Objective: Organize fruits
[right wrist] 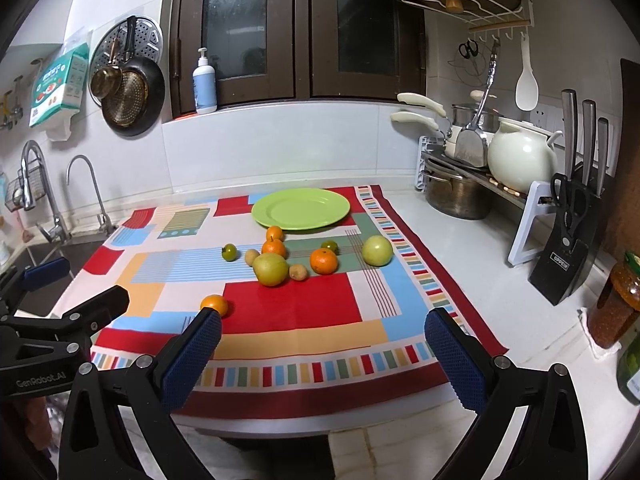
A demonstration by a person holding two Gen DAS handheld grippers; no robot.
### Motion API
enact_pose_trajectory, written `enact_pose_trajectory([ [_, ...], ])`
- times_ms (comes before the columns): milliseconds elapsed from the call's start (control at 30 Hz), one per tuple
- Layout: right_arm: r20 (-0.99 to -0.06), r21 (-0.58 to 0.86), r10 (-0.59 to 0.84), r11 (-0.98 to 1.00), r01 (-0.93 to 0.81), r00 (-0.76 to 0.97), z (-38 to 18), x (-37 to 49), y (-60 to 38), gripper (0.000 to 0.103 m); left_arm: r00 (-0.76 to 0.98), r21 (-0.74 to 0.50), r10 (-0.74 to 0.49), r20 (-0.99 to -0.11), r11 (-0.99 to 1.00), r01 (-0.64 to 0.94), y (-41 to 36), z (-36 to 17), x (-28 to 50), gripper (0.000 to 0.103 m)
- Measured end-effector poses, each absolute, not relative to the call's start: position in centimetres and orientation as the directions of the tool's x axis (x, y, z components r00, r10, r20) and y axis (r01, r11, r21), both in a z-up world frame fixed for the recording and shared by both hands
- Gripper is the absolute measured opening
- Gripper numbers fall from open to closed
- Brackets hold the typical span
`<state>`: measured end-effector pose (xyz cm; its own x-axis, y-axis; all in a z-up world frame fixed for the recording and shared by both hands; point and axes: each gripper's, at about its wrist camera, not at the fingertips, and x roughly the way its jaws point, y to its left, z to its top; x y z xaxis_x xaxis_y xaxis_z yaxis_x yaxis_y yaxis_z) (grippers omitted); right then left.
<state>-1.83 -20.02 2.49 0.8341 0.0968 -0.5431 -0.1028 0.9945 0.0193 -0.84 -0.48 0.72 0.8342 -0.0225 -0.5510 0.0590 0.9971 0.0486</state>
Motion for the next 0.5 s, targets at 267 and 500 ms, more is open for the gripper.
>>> enact_pose_trajectory([
  [267,-0.541,0.021,0.105,0.994,-0.112,0.835,2.6,-1.83,-19.88,0.102,0.834,0.049,-0.022,-0.552,0.997,0.059,-0.5,0.73,-0.84,0.103],
  [500,-0.543,0.022,0.109,0.993,-0.116,0.833,2.66,-1.73,-19.91,0.102,0.834,0.049,-0.022,-0.551,0.997,0.059,-0.53,0.69,-0.86,0.103],
])
